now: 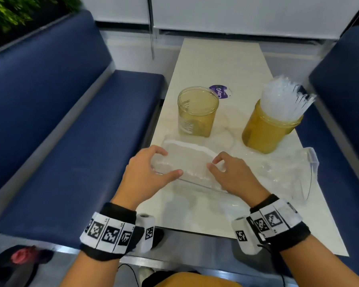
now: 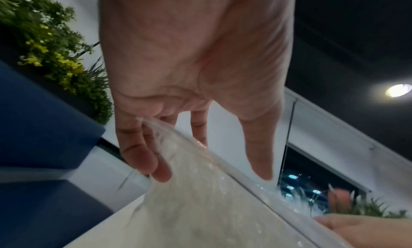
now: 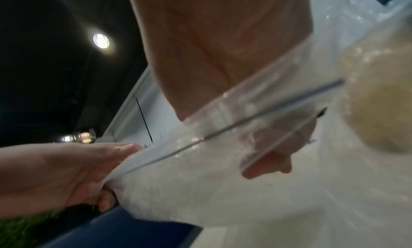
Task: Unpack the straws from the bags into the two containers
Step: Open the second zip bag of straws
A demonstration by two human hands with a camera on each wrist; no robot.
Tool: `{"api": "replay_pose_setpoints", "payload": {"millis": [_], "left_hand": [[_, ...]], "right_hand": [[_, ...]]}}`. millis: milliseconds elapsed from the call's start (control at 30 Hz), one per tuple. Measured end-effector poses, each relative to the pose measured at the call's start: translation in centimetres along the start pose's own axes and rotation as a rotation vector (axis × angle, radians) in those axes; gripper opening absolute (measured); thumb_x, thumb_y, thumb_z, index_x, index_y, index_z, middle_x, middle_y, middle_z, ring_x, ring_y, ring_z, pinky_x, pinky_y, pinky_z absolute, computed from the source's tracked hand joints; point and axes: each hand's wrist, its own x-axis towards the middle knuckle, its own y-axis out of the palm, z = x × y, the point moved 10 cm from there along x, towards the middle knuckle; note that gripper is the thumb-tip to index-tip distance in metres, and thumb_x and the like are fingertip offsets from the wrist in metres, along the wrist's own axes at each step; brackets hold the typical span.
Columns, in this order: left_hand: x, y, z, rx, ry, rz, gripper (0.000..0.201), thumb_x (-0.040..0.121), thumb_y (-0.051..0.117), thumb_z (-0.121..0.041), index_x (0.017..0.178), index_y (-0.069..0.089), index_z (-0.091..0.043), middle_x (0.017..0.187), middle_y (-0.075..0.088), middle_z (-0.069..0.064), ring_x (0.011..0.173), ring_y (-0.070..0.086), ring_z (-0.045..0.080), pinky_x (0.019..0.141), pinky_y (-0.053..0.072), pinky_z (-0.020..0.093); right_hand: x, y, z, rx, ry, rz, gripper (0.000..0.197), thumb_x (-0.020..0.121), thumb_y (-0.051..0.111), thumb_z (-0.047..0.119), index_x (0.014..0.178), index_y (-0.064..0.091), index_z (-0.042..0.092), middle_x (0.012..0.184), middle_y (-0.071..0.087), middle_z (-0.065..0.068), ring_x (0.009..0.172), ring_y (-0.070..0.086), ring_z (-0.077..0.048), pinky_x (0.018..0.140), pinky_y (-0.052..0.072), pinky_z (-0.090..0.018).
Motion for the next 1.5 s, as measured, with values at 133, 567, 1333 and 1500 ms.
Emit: {"api": "replay_pose_setpoints", "payload": {"millis": [133,567,1333,1500], "left_hand": [[-0.2,-1.5,-4.3,-0.025,0.215,0.05,0.069,0.057,0.094,-0.049,0.12,0.064,-0.043,0.132,0.055,-0.022,0.12,0.052,-0.003,0.089,0.046,0.019],[2.1,-4.0,-7.0,0.263,0.212,-0.143,0.032,0.101,0.048,-0.052,0.117,0.072,-0.038,0.107,0.071,-0.008,0.096,0.065,0.019,0.083,0.052,0.04],[1.4,-2.1,-13.4,0.472,0.352,-0.126,0.019,0.099,0.058,-0.03,0.089,0.073,-0.026,0.08,0.069,-0.007,0.07,0.062,0.014,0.061,0.05,0.029],[-0.4,-1.8,-14.7,0.46,0.383,-0.106,0.018,0.1,0.056,-0.03,0.09,0.072,-0.03,0.079,0.064,-0.011,0.07,0.058,0.011,0.059,0.043,0.021]], "right_hand": [[0.0,-4.3,2.2,-0.083,0.017,0.049,0.049,0.092,0.05,0.063,0.087,0.068,0.018,0.069,0.066,0.004,0.078,0.069,-0.021,0.064,0.042,-0.027],[-0.9,-9.2,11.0,-0.312,-0.562,-0.115,0.023,0.095,0.056,0.047,0.104,0.069,0.03,0.1,0.07,0.014,0.093,0.063,-0.013,0.084,0.051,-0.043],[-2.7,-4.2,9.5,0.495,-0.035,-0.079,0.048,0.097,0.05,0.051,0.073,0.073,0.016,0.047,0.063,-0.007,0.037,0.055,-0.015,0.046,0.041,-0.021],[-2.7,-4.4,9.0,0.63,0.041,-0.046,0.034,0.094,0.052,0.028,0.065,0.061,0.012,0.046,0.056,-0.007,0.036,0.048,-0.019,0.039,0.033,-0.022]]}}
